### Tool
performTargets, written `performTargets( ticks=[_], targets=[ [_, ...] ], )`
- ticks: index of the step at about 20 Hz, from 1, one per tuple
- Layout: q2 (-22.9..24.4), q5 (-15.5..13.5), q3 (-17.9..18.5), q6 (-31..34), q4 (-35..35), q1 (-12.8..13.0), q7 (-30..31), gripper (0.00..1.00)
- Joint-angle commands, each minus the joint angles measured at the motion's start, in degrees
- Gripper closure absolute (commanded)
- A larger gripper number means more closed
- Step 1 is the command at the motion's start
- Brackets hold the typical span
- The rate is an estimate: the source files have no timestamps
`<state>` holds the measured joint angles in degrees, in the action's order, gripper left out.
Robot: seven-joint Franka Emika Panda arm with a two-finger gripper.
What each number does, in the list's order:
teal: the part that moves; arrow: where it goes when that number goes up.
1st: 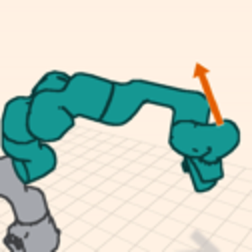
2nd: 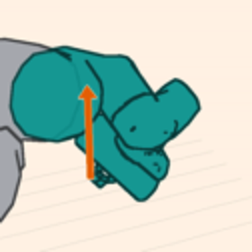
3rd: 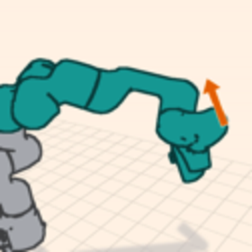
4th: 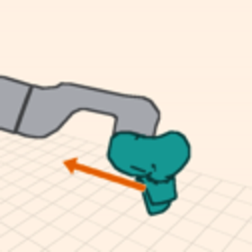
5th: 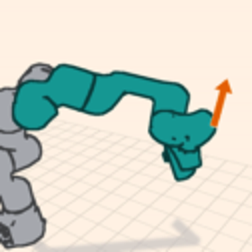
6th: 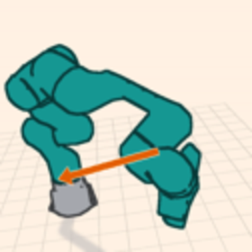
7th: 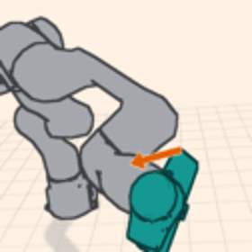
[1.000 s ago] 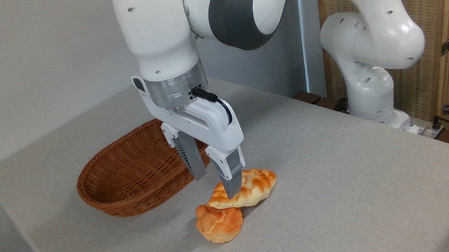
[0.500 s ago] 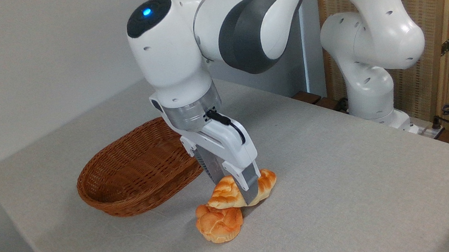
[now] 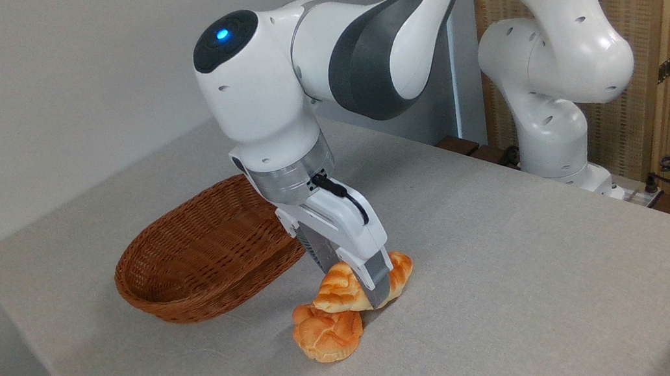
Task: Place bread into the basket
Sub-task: 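Close the gripper around the braided bread roll, then lift the braided roll and carry it over the wicker basket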
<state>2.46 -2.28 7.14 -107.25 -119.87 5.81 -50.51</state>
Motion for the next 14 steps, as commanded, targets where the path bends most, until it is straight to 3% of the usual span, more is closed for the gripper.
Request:
performTargets(
  ticks=[1, 11, 14],
  targets=[
    [0.2, 0.0, 0.5, 0.6, 0.0, 0.3, -1.4, 0.57],
    [2.8, -0.2, 0.0, 1.3, 1.0, 0.5, -1.2, 0.6],
    [3.6, -1.0, -0.1, 3.7, 4.7, 0.5, -1.0, 0.6]
  ],
)
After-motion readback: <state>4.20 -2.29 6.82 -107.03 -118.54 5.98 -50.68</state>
